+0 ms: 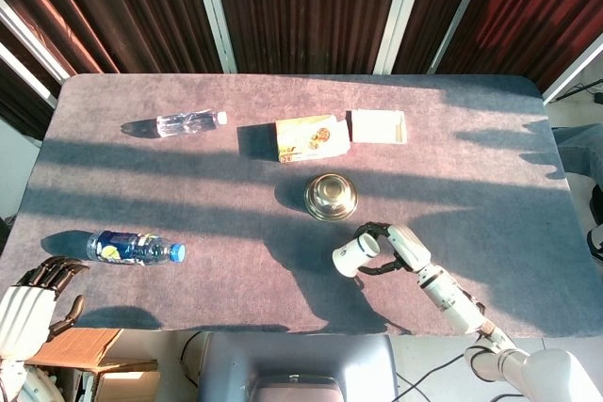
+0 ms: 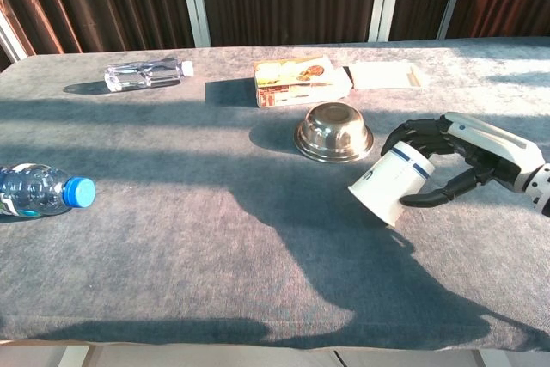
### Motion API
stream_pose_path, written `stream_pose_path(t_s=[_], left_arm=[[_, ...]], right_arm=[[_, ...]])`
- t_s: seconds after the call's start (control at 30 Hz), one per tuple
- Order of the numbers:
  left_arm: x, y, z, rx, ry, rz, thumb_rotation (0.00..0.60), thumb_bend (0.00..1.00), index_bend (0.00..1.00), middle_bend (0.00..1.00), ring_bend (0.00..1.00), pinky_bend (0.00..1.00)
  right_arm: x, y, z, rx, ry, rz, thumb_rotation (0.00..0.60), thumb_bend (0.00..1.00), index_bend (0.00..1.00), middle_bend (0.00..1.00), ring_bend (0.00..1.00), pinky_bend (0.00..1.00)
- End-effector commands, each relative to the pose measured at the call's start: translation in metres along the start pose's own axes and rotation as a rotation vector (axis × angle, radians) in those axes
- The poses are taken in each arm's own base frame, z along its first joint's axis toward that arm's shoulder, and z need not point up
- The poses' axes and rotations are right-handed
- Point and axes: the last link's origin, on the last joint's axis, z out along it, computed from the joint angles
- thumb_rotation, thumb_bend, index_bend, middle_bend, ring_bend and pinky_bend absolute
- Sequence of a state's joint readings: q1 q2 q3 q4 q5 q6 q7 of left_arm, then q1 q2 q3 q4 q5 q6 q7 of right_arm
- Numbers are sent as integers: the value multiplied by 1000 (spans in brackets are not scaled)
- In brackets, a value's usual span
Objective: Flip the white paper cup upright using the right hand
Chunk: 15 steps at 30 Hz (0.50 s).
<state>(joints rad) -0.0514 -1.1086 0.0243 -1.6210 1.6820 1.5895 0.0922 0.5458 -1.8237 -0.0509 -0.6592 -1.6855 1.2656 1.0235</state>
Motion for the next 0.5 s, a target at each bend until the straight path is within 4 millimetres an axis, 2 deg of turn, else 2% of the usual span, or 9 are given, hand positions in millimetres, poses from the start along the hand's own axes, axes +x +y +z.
stream_pose_path(t_s=[0.03,0.17,0.33,0.43,0.5], left_arm=[[0,0,0,-1,0,0,600,420,337,285,210,396],[0,0,0,0,2,-1,600,420,337,285,210,396],[0,0,1,2,4,-3,600,420,337,285,210,396],[0,0,1,0,4,-4,600,419,337,285,210,396],[0,1,1,-2,4,-4,600,420,337,285,210,396]], right_arm=[[5,3,-3,-6,2,-22,600,399,547,494,445,522],[14,5,-8,-3,0,-101,600,399,511,413,333,396],[23,3,-14,8,-27,-239,600,363,355,239,124,172],[26,0,-16,12,-51,-325,600,301,253,163,55,95],[28,-3,-15,16,-58,-373,600,265,213,142,37,79]])
